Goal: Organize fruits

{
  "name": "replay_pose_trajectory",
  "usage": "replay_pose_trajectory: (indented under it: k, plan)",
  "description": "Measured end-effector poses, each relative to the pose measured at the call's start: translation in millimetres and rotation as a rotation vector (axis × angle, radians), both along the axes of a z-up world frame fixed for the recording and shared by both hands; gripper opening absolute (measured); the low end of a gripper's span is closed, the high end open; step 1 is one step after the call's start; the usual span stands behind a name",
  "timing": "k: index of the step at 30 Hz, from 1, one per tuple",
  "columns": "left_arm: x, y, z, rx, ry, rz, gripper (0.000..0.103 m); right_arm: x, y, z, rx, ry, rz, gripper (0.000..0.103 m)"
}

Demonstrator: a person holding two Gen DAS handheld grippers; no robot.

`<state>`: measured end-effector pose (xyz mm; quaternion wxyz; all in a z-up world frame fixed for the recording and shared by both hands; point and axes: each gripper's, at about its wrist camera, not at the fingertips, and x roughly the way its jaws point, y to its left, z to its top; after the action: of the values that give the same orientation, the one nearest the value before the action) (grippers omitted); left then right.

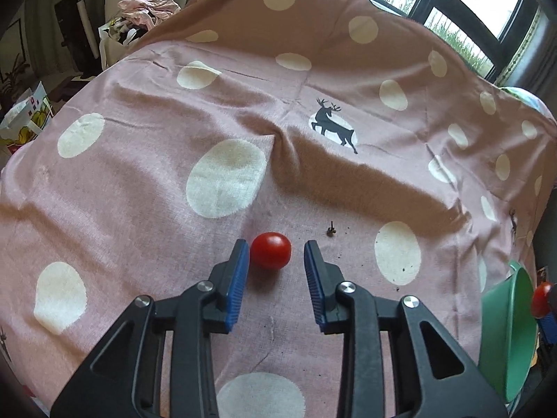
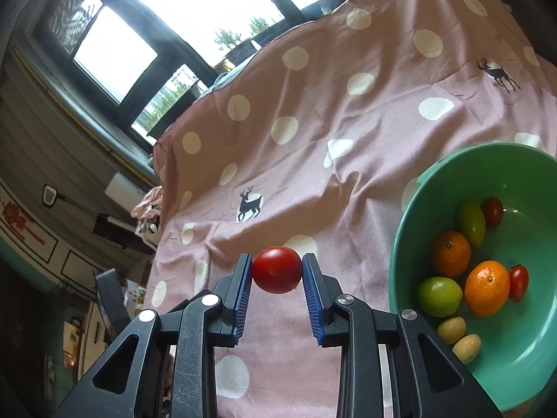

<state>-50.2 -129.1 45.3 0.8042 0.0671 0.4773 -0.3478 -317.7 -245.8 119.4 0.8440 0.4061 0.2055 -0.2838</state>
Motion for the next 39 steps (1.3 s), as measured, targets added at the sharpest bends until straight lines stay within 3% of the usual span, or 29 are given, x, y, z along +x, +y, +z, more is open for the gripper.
replay_pose_trajectory:
  k: [8,10,14,17,22,27,30,38,39]
  plan:
    - [2.7,-16.4,-28.0,0.082,0.004,-0.014,0.029,-2.2,-1.5,0.3,0.0,-0.005,-0.007,0.031]
    - [-0.4,-19.0,-27.1,0.088,-0.035,-0.016,0.027,-3.3,-2.9,-0.7,0.006,-0.003,-0.013,0.031]
    - [-3.2,-15.9,-25.5,0.07,-0.006,-0.023,0.027,-6.7,-4.6,-0.2,0.006,-0.001,-0.026,0.031]
    - [-21.2,-15.1,-7.0,0.025,-0.05,-0.055,0.027,-11.3,-4.8,2.8,-0.003,0.001,-0.039,0.031]
    - [-83.8,-13.5,46.7,-0.124,-0.144,-0.189,0.027,-30.2,-6.3,11.0,-0.027,0.012,-0.096,0.031]
    - [-150.5,-18.8,84.0,-0.259,-0.164,-0.371,0.028,-66.8,-11.3,17.2,-0.043,0.065,-0.214,0.031]
    - [-185.2,-28.0,90.5,-0.314,-0.151,-0.486,0.028,-93.7,-15.3,15.6,-0.041,0.111,-0.302,0.031]
    - [-246.6,-60.8,68.7,-0.273,-0.155,-0.627,0.028,-149.9,-26.0,-0.8,0.014,0.18,-0.493,0.031]
    - [-250.9,-63.0,65.1,-0.263,-0.165,-0.641,0.035,-152.8,-27.9,-2.8,0.023,0.192,-0.508,0.031]
